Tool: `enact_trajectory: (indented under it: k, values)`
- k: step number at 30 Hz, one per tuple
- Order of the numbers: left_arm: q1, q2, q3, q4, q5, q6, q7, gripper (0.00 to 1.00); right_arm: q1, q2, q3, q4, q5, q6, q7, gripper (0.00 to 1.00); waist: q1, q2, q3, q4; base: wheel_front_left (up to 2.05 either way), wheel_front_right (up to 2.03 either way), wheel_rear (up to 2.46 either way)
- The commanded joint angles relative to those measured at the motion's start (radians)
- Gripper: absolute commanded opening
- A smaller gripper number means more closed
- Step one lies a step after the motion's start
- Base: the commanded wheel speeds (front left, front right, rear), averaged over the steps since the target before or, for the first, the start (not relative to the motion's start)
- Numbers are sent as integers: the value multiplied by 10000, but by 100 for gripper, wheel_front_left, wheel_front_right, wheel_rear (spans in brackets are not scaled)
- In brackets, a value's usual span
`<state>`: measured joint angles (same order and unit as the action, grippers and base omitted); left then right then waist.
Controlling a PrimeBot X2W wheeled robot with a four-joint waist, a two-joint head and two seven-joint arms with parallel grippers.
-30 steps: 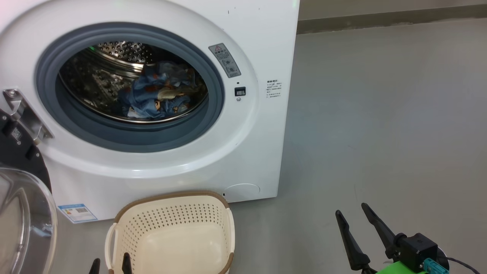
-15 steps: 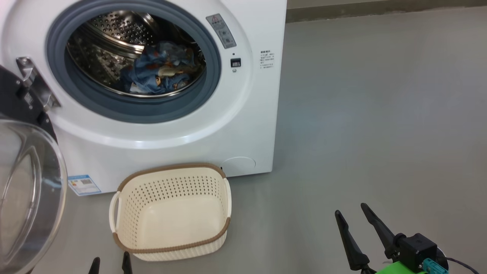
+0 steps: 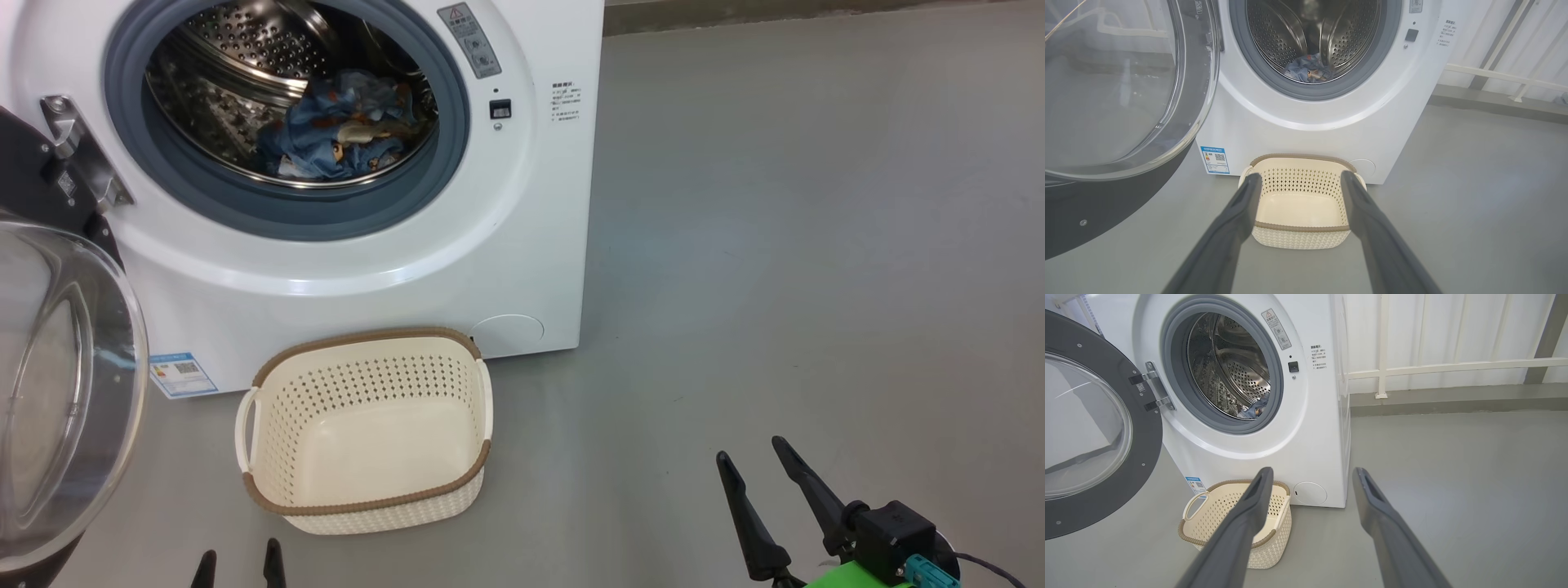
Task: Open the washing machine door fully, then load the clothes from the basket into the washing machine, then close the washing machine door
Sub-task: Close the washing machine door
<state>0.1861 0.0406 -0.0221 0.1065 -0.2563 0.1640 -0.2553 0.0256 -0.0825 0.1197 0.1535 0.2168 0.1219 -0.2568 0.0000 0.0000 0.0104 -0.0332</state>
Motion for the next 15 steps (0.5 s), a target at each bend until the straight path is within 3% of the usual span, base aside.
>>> enact_trajectory:
  k: [1,8,15]
  values:
    - [-232,97,294,-293,10,25,-65,100,-111,-2,260,-263,-113,88,-49,100,0,0,2,1,0,0,0]
    - [-258,97,206,-328,25,7,-65,100,-85,18,193,-275,-125,88,-49,100,0,0,36,151,0,0,0]
    - [-282,97,178,-354,-72,150,-65,100,-153,-77,297,-235,-124,88,-49,100,0,0,-34,1129,0,0,0]
